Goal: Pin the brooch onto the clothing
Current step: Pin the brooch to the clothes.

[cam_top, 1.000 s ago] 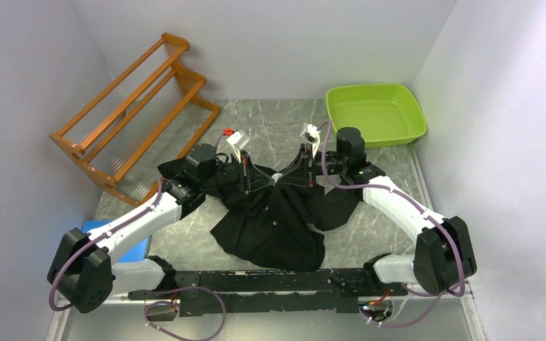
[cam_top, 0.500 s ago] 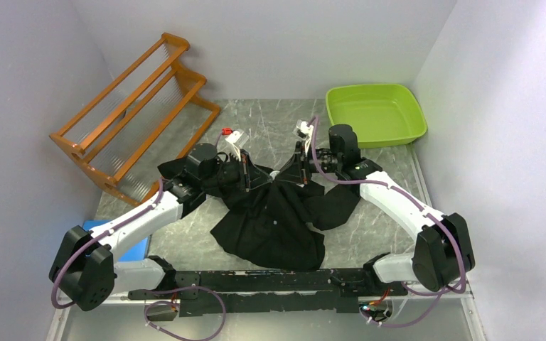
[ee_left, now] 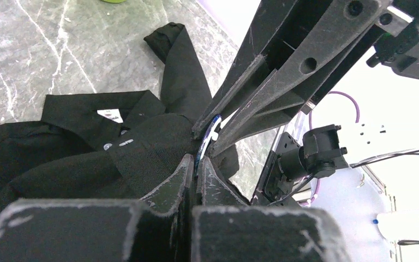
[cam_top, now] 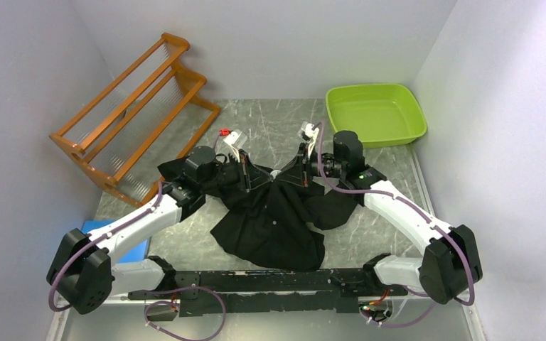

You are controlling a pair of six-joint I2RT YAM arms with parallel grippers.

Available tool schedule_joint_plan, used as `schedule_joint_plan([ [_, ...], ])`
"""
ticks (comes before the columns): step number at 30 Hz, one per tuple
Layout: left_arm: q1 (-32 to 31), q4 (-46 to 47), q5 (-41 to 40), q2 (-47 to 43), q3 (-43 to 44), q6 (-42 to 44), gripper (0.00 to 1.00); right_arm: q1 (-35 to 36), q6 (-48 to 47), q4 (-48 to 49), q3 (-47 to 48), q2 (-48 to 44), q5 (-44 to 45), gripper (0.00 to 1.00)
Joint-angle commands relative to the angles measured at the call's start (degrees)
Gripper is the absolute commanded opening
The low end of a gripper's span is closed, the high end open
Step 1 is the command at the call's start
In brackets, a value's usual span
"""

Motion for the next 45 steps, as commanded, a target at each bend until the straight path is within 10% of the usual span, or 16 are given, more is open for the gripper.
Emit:
schedule_joint_plan([
  [1, -1.28, 6.45, 1.16, -5.35, -0.85, -3.34, 0.03, -3.04, 1.8, 9.92, -4.69, -1.46, 2.29, 0.0],
  [20, -1.3, 4.27, -7.61, -4.61, -3.1, -6.68, 0.03, -4.0, 10.06, 34.16, -15.11, -10.77, -9.79, 0.0],
  [30, -1.32, 5.35, -7.27, -5.25, -3.25, -6.67, 0.03, -4.0, 10.98, 35.04, -14.63, -10.5, -11.46, 0.28],
  [39, -1.3, 11.38, 1.04, -4.67, -2.96, -4.67, 0.03, -4.34, 7.71, 32.64, -15.93, -11.47, -9.45, 0.88],
  [45, -1.32, 14.2, 7.98, -3.41, -1.71, -3.5, 0.03, -4.41, 7.53, 32.28, -13.9, -8.36, -11.72, 0.97],
])
